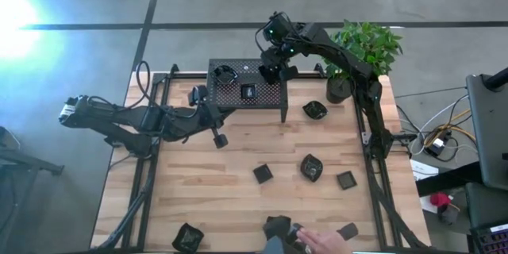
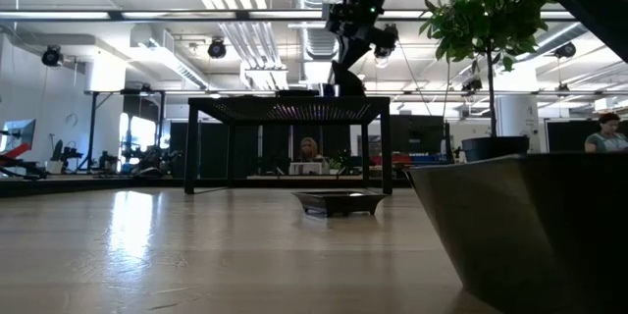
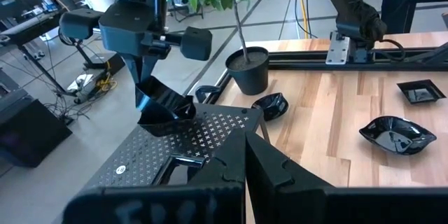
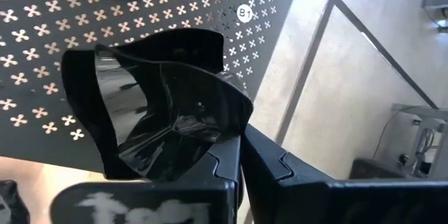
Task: Pick & Place Mini shaped plates
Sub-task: Put the distorted square plate on top of the distorted square plate on the shelf
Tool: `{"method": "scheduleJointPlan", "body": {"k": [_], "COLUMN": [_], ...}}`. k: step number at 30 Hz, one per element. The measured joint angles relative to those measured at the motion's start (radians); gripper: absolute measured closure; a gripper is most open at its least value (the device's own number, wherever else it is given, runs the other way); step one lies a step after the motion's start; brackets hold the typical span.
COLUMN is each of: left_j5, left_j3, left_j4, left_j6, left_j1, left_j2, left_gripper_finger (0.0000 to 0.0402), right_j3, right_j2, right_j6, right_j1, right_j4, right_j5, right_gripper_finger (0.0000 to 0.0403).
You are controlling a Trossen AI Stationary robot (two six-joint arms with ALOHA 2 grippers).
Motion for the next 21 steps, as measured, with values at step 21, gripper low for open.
{"method": "scheduleJointPlan", "body": {"k": [21], "left_j5": [0.0], "left_j3": [0.0], "left_j4": [0.0], "left_j6": [0.023], "left_j1": [0.0], "left_j2": [0.0], "left_gripper_finger": [0.04], "right_j3": [0.0], "right_j2": [-0.004], "right_j6": [-0.068], "right_j1": [0.006], "right_j4": [0.076], "right_j5": [-0.004], "right_gripper_finger": [0.0313]}}
